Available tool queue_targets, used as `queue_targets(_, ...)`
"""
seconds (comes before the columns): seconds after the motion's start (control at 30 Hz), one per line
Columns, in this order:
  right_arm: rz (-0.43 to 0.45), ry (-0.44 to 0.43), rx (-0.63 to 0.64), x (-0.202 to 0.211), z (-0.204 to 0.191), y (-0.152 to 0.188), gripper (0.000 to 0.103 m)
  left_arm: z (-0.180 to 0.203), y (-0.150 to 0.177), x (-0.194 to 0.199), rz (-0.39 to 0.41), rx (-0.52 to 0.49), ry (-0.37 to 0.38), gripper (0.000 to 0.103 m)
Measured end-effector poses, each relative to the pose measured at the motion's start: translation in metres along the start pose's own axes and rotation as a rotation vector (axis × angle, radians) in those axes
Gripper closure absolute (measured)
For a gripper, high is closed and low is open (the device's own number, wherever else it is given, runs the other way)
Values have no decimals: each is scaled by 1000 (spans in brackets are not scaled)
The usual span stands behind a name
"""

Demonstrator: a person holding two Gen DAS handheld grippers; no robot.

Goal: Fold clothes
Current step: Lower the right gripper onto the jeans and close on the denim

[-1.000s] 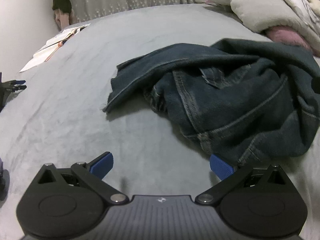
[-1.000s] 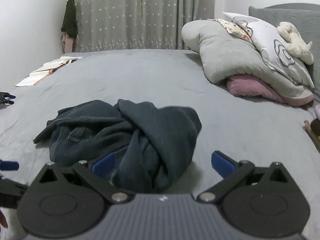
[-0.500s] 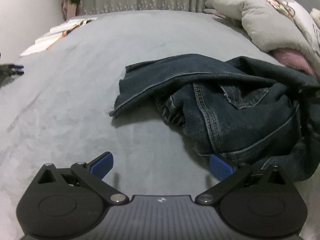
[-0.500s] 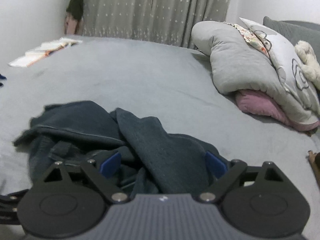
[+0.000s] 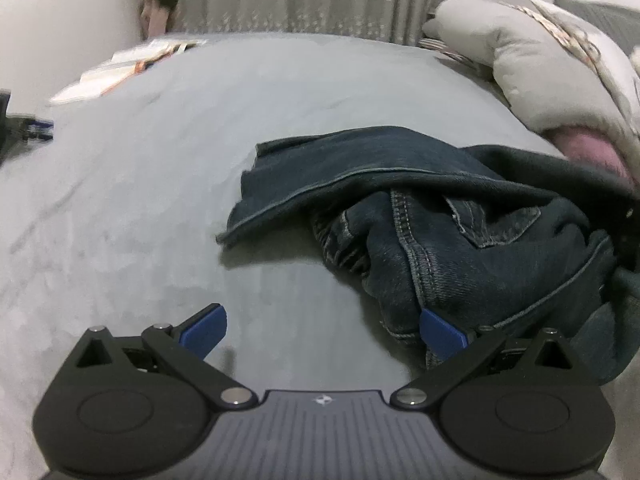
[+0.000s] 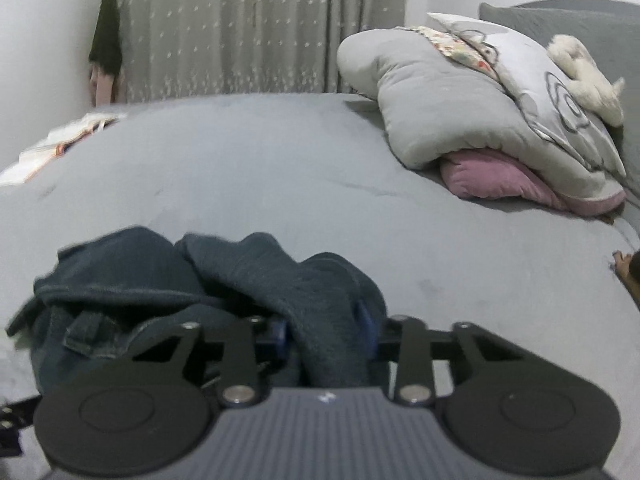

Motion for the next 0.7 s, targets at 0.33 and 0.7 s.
queue_targets(0.33,18,-17,-82,21,33,-4,82,1,-2,7,7,-10,54,0)
queue_targets(0.7,-19,4,-82,21,51,24,83,-11,-14,11,45,90,182,0)
Point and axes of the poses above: each gripper's, at about its wrist camera, not at the fingertips, and x roughly against the way its jaws point, z to its right, y to its underside, the point moved 10 cm from there along -x, roughly the way its jaws point, and after that the axes turned 6 degrees about y, right-handed, at the moved point
